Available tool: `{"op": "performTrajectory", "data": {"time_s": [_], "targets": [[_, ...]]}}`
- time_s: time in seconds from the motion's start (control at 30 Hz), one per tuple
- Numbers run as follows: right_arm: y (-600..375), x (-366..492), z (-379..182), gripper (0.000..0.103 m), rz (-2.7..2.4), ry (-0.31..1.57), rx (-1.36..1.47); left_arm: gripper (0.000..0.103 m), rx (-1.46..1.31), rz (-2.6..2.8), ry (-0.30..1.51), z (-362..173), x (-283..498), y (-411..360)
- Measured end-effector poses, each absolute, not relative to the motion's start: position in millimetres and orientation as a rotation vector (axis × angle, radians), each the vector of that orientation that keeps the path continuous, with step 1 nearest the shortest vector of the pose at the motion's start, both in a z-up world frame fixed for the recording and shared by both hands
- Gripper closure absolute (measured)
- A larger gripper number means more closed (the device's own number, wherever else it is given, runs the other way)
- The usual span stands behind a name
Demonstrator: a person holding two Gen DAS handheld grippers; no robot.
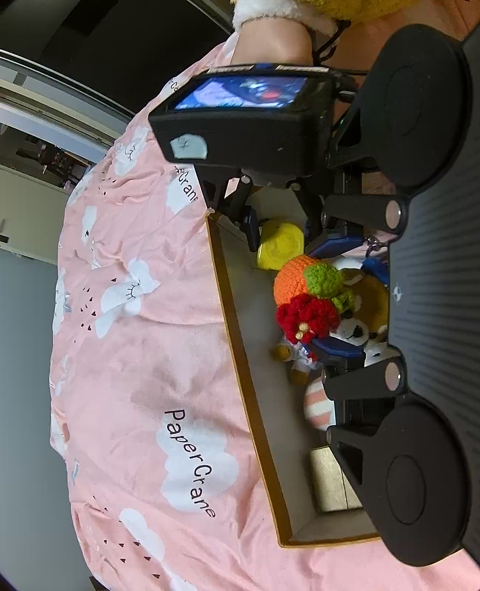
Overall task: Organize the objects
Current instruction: 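Lower the crocheted ball and tape measure into the orange box and release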
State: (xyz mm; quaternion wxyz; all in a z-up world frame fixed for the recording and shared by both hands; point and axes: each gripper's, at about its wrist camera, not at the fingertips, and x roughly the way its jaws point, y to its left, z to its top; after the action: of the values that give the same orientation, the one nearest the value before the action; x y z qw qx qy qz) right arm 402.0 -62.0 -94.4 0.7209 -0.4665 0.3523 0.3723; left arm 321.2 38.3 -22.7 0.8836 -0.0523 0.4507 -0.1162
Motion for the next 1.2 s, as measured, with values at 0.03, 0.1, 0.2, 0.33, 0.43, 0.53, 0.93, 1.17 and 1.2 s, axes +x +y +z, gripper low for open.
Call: {"op": "performTrajectory", "data": {"time_s": [0.03,0.1,0.2,0.33,0.43,0.53,0.93,1.17,1.2], "targets": [[-62.7,401.8,-94.4,0.049,0.823,0.775,-1.038,0.050,-0.104,-0.242,0.942,-23.5,322.7,37.3],[-65.6,402.3,-92.7,0.048,0.816,0.772,-1.034,0.050,-0.097,-0.243,0.947,-25.2,325.4,34.7],[-71.6,399.6,-88.3,0.048,0.796,0.741,-1.038,0.050,-0.086,-0.238,0.947,-26.2,327.4,31.6],[-88.9,387.6,-68.3,0.047,0.767,0.683,-0.971,0.050,-0.051,-0.253,0.940,-23.8,332.2,24.3],[-112.7,372.9,-42.0,0.047,0.745,0.646,-0.798,0.050,0.025,-0.274,0.941,-26.6,336.9,9.9],[-134.3,362.0,-28.1,0.042,0.674,0.636,-0.671,0.050,0.124,-0.300,0.957,-34.5,341.0,-10.3],[-175.0,363.6,-27.2,0.042,0.586,0.722,-0.375,0.047,0.226,-0.205,1.049,-62.9,375.3,-33.6],[-178.0,362.0,-36.1,0.042,0.604,0.736,-0.331,0.044,0.208,-0.164,1.037,-62.5,378.1,-31.4],[-178.0,362.7,-36.7,0.042,0.602,0.735,-0.329,0.044,0.200,-0.158,1.028,-60.1,376.6,-29.7]]}}
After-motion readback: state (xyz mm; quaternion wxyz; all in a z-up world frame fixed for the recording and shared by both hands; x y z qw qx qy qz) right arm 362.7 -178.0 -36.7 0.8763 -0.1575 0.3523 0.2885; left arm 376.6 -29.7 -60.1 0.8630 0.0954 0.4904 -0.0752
